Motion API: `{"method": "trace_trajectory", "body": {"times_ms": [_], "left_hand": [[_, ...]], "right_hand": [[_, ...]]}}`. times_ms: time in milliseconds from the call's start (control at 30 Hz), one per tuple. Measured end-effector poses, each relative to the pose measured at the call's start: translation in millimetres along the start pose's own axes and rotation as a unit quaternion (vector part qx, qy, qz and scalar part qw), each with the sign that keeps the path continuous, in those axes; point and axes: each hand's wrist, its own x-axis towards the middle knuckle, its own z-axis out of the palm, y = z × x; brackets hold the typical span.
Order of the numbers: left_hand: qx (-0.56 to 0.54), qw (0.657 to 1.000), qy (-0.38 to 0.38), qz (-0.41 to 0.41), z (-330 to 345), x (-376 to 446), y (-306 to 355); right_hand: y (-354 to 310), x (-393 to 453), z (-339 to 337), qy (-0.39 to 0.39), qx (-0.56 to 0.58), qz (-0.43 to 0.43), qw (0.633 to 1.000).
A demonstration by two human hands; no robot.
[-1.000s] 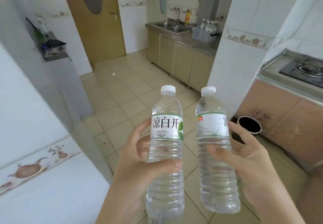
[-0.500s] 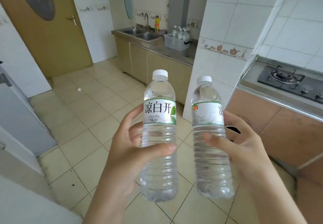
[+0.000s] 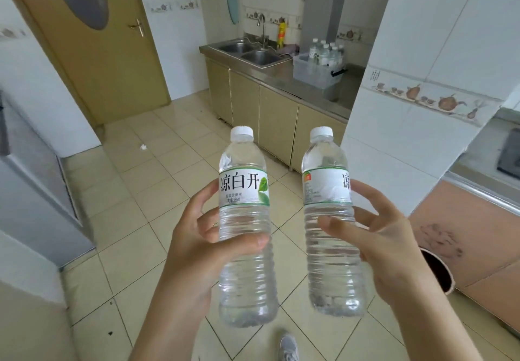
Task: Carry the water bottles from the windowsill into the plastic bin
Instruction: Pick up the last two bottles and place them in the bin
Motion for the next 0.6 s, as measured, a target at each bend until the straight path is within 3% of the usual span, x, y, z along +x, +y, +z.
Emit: {"method": "trace_trajectory", "body": {"times_ms": [267, 600], "left_hand": [[-0.007, 1.000, 0.020, -0.017, 54, 152, 12], [0.004, 0.999, 0.026, -0.028, 69, 332, 14]], "right_hand": [[-35, 169, -17, -0.022, -0.029, 0.002, 0.999], [-38, 346, 0, -0.030, -0.034, 0.019, 0.999]]}}
